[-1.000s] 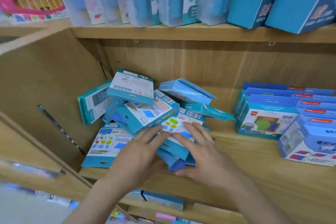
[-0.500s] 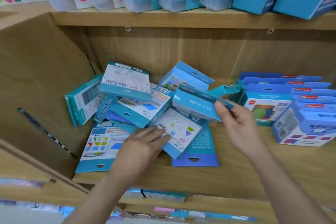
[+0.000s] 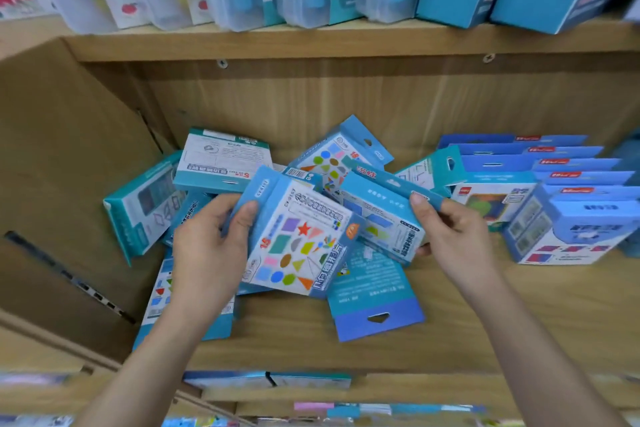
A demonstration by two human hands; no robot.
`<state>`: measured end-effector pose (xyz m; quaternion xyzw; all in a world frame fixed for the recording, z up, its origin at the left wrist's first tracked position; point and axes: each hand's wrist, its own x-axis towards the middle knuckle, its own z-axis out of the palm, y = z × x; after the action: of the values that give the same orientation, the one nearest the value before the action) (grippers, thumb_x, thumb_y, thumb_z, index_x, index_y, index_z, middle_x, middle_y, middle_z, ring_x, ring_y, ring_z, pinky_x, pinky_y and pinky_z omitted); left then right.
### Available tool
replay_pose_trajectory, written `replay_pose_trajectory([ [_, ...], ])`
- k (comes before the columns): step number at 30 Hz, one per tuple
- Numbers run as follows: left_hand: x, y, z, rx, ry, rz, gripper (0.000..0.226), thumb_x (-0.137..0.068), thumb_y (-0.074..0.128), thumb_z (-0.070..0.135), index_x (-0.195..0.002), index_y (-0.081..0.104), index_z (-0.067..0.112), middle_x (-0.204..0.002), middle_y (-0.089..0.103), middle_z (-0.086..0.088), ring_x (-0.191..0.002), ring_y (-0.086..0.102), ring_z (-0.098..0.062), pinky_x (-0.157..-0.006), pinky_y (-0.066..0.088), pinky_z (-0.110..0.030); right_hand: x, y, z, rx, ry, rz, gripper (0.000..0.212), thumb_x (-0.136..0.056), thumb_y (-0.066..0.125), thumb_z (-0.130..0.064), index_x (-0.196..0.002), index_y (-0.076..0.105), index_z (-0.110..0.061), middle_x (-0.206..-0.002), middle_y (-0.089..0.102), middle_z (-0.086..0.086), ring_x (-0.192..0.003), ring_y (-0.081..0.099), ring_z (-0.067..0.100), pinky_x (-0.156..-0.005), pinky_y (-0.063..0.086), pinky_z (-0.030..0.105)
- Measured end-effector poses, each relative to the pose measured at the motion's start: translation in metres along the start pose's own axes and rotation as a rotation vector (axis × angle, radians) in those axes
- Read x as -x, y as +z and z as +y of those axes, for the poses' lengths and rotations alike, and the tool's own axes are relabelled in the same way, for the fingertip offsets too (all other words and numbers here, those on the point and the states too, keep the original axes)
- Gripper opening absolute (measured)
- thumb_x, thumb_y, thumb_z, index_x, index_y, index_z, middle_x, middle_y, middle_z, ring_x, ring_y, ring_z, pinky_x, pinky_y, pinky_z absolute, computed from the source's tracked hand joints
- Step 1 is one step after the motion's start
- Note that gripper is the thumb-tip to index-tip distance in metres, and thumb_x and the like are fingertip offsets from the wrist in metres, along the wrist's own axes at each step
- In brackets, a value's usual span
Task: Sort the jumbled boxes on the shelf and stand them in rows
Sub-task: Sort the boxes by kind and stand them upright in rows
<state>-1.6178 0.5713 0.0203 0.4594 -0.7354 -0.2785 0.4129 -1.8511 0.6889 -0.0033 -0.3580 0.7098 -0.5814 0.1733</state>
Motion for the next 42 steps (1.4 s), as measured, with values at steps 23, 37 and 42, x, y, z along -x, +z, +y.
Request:
replay_pose_trajectory([
  [23,-0.010,0.025,0.048,0.005,0.401,-0.355,0.009,-0.090,0.057,0.042,-0.095,0.061,0.036,-0.072,0.064,0.009,-0.064,0.057,-0.010,-0.056,0.044,-0.021,0.019,-0.097,0.020,-0.217,0.200,0.238,0.014,-0.090,0.062,-0.019,-0.078,0.068,-0.014,-0.060,0.070,-0.008,-0.051,0.060,0.001,-0.040,0.044,0.016],
  [37,0.018,0.138,0.129,0.013,0.765,-0.689,0.030,-0.091,0.045,0.046,-0.097,0.069,0.029,-0.089,0.071,0.009,-0.085,0.066,-0.011,-0.070,0.051,-0.033,0.026,-0.154,0.046,-0.113,0.226,0.354,0.009,-0.087,0.066,-0.021,-0.080,0.071,-0.018,-0.060,0.066,-0.009,-0.056,0.056,0.002,-0.045,0.045,0.017],
  [42,0.035,0.177,0.121,-0.195,0.926,-0.679,0.038,-0.090,0.034,0.047,-0.093,0.067,0.029,-0.084,0.071,0.005,-0.080,0.065,-0.025,-0.062,0.051,-0.036,0.024,-0.158,0.049,-0.110,0.189,0.344,0.006,-0.087,0.065,-0.016,-0.093,0.069,-0.016,-0.062,0.068,-0.014,-0.052,0.057,-0.005,-0.043,0.041,0.010],
])
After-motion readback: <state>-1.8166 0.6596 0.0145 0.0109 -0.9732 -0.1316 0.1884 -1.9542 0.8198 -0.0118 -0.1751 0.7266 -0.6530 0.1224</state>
